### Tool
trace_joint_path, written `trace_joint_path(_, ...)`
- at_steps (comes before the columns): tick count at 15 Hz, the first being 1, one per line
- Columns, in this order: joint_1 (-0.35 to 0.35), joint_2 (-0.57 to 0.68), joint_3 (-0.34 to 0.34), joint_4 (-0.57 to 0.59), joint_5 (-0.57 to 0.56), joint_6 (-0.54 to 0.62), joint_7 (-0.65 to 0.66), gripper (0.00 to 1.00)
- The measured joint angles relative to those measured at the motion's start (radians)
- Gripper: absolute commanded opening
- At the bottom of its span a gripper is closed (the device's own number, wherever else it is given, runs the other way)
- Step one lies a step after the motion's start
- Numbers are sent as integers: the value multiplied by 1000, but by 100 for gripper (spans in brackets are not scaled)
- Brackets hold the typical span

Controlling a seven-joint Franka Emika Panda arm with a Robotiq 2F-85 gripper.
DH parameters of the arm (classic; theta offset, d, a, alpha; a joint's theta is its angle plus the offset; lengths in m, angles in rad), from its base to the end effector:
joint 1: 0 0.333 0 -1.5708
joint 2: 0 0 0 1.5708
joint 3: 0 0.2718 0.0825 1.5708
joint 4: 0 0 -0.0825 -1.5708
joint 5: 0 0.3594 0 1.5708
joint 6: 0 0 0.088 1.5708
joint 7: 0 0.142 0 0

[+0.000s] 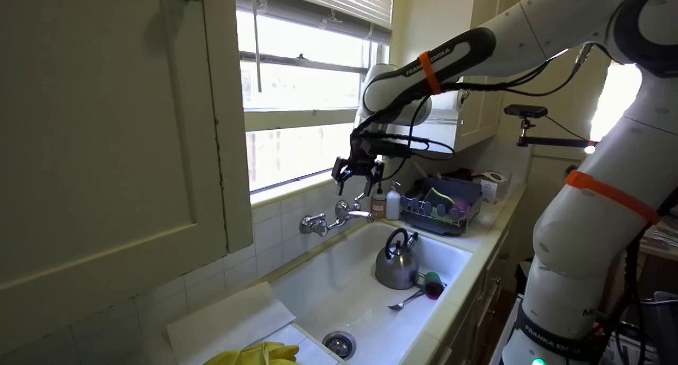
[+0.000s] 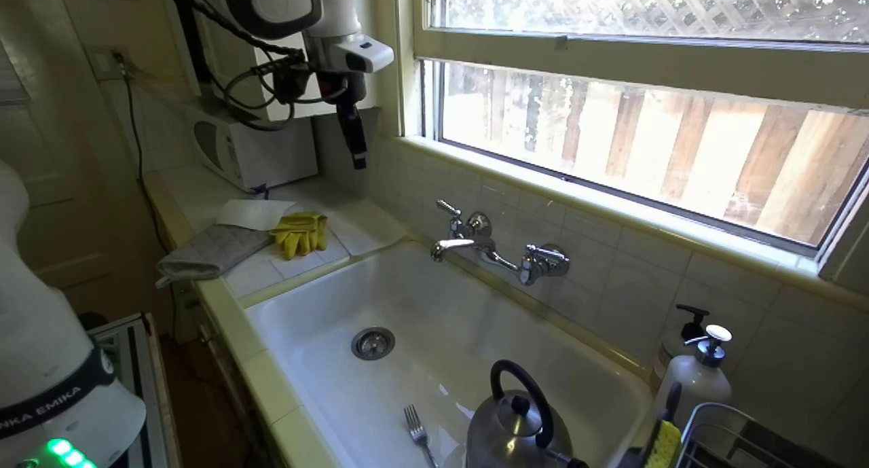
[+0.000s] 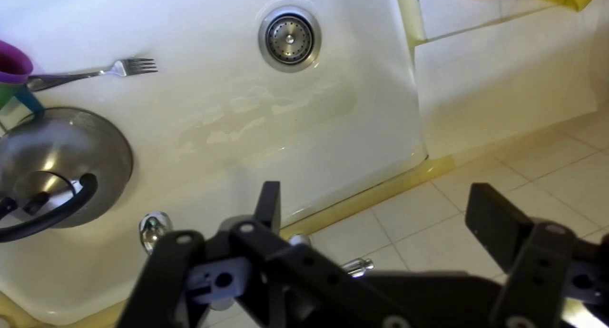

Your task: Move the faucet head to the right and move the right faucet handle to the left

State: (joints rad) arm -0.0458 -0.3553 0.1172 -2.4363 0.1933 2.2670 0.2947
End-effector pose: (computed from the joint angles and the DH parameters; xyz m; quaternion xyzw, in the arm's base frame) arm 0.4483 0.0412 0.3891 -0.9799 0.1668 -0.0804 0.0748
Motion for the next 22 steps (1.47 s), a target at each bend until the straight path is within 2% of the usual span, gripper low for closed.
trace_joint_path(4,-36,95,-55,4,-38,58,1,100)
trace_joint_path(8,-54,151,-98,20,-62,63,1,100)
trace_joint_path(17,-55,168,-104,30,-68,66,25,100)
trace_joint_path(22,-63,255,-128,83,-105,70,79,100)
